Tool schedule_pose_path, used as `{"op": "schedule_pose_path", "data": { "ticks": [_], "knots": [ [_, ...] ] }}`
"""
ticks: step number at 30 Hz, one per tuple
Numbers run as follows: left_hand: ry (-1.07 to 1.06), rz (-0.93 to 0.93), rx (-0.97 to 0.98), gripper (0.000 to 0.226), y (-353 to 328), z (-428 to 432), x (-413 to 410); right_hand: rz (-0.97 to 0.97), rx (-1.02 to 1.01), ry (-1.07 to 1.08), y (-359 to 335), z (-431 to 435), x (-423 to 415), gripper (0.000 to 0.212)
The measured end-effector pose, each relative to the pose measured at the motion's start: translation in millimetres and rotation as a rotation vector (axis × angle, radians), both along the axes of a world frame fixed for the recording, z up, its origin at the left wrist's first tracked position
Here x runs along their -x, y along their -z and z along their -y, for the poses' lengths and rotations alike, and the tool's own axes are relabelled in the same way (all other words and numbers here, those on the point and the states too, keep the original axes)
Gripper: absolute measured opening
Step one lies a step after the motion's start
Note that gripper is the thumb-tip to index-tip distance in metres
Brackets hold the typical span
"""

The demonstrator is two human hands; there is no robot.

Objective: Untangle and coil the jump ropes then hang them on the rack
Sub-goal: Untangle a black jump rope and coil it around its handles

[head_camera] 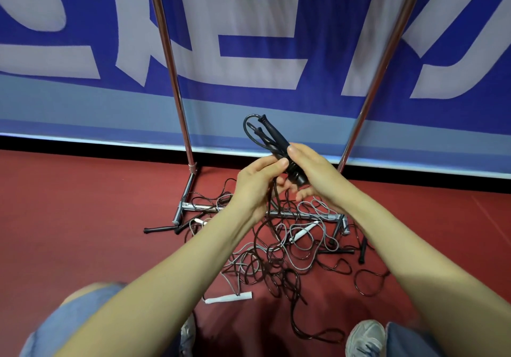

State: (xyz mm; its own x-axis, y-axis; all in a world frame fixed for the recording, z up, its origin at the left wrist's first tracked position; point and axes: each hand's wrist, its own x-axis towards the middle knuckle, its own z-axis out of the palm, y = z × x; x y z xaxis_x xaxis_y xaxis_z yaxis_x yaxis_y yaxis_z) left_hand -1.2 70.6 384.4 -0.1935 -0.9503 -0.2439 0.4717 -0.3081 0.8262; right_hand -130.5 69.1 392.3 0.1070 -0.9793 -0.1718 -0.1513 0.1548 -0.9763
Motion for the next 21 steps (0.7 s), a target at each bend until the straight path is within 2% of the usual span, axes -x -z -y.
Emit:
{"op": "schedule_pose_path", "data": {
  "ticks": [2, 7, 9, 12, 15, 19, 21],
  "knots": [
    [-0.013, -0.008, 0.031, 0.006, -0.3, -2.0, 1.0, 0.04, 0.008, 0.021, 1.2, 0.3, -2.2, 0.045],
    [0.028, 0.099, 0.116, 0.003, -2.4, -1.3, -1.0, 0.153, 0.087, 0.02, -3.1, -0.6, -2.5, 0.027],
    [0.072, 0.251, 0.219, 0.009, -5.2, 5.6, -7.5, 0.2, 0.132, 0.031, -4.5, 0.1, -0.1, 0.024],
    [0.206, 0.574, 0.445, 0.019, -10.7, 15.9, -22.4, 0.194, 0.169, 0.038, -8.1, 0.3, 6.4, 0.024],
    [0.398, 0.788, 0.5, 0.042, -12.3, 18.9, -32.4, 0.127, 0.166, 0.045, -9.1, -0.1, 12.1, 0.028],
    [0.573, 0.748, 0.361, 0.05, -6.7, 18.7, -43.2, 0.111, 0.231, 0.034, -19.2, 0.2, 23.5, 0.026],
    [0.556, 0.651, 0.318, 0.038, -4.0, 21.2, -48.5, 0.061, 0.251, 0.016, -23.3, -0.3, 34.9, 0.026]
  ]
}}
